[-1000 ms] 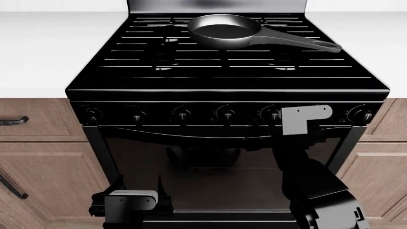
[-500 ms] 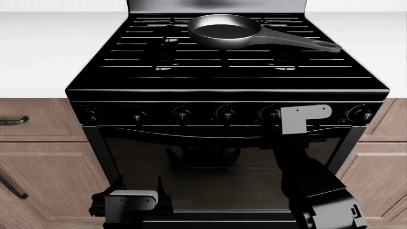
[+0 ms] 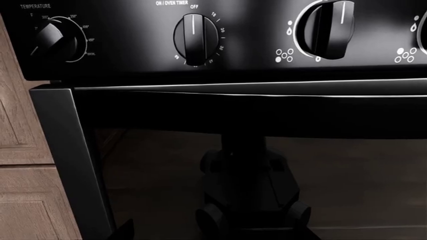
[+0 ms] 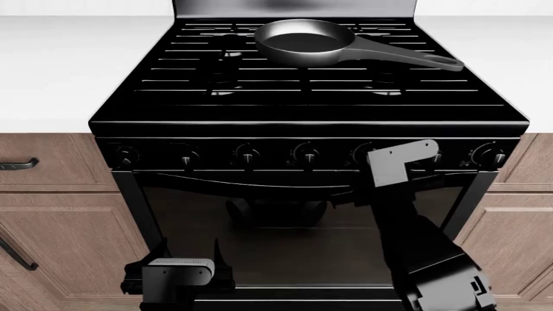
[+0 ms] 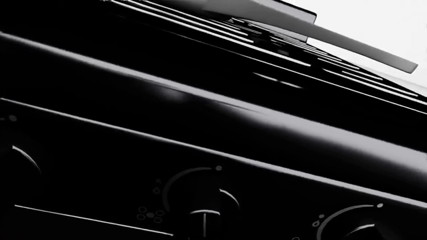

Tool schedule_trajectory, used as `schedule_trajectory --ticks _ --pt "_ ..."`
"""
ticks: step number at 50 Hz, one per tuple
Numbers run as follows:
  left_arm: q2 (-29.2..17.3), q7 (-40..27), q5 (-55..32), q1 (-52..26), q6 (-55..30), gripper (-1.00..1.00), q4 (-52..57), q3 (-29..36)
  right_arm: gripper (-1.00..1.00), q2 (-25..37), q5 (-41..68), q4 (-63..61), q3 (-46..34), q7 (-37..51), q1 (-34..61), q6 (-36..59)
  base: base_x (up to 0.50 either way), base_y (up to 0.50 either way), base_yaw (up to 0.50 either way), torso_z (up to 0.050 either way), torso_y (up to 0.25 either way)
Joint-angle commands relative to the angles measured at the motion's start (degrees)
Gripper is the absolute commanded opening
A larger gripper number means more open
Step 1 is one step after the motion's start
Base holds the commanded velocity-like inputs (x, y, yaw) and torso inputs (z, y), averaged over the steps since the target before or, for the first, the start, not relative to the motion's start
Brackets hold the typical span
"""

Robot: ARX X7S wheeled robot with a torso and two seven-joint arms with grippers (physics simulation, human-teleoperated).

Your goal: Turn on the center burner of the stove.

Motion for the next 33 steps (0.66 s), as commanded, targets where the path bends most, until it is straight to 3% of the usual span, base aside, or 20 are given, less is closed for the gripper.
schedule_trajectory --ticks 1,33 --pt "-0.2 -0.4 -0.2 0.0 0.0 1.00 0.0 0.2 -1.00 2.6 -4.1 -1.3 -4.6 -0.6 0.8 0.9 0.00 0.00 0.00 0.000 0.000" --pt "-0.7 -1.2 -0.7 -0.1 -0.2 1.00 0.4 1.0 -1.00 6.0 -13.1 0.4 -16.1 -1.8 4.6 0.7 0.00 0.00 0.00 0.000 0.000"
